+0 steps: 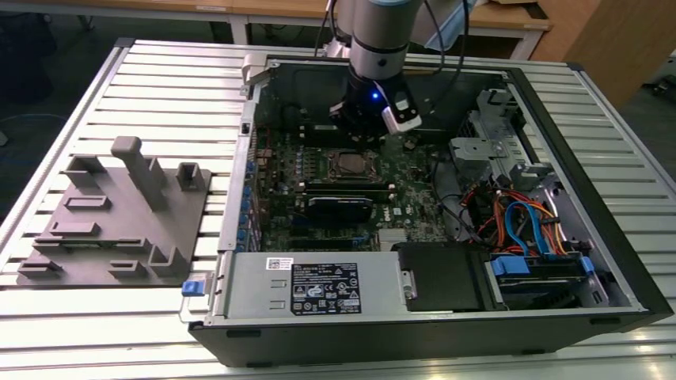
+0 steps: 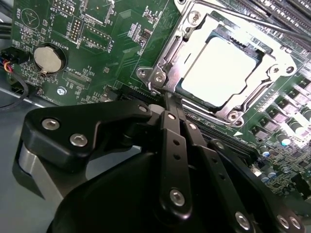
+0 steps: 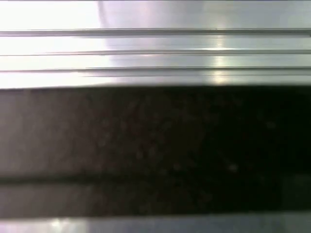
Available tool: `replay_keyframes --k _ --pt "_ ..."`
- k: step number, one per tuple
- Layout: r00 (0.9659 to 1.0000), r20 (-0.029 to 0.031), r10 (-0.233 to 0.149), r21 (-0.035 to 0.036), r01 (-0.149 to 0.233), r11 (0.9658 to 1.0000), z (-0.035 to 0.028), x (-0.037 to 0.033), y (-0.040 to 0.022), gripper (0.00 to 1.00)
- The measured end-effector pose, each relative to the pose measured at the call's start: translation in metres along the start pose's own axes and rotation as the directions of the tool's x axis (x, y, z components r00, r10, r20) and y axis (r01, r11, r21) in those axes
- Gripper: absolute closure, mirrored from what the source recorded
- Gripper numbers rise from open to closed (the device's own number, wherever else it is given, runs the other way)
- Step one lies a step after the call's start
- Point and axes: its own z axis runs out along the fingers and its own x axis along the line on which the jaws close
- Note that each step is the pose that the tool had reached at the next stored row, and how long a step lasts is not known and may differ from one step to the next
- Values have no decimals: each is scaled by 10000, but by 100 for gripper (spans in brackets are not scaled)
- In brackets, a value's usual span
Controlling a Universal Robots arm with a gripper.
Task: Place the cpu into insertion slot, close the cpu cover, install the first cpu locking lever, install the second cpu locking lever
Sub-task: 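Install the first cpu locking lever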
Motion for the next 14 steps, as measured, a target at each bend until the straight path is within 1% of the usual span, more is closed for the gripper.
replay_keyframes --k 7,12,14 --pt "10000 2 4 -2 -4 10000 6 0 -1 89" --pt "10000 3 4 -3 -4 10000 -61 -1 4 89" --pt "10000 2 4 -3 -4 10000 -76 -1 5 89"
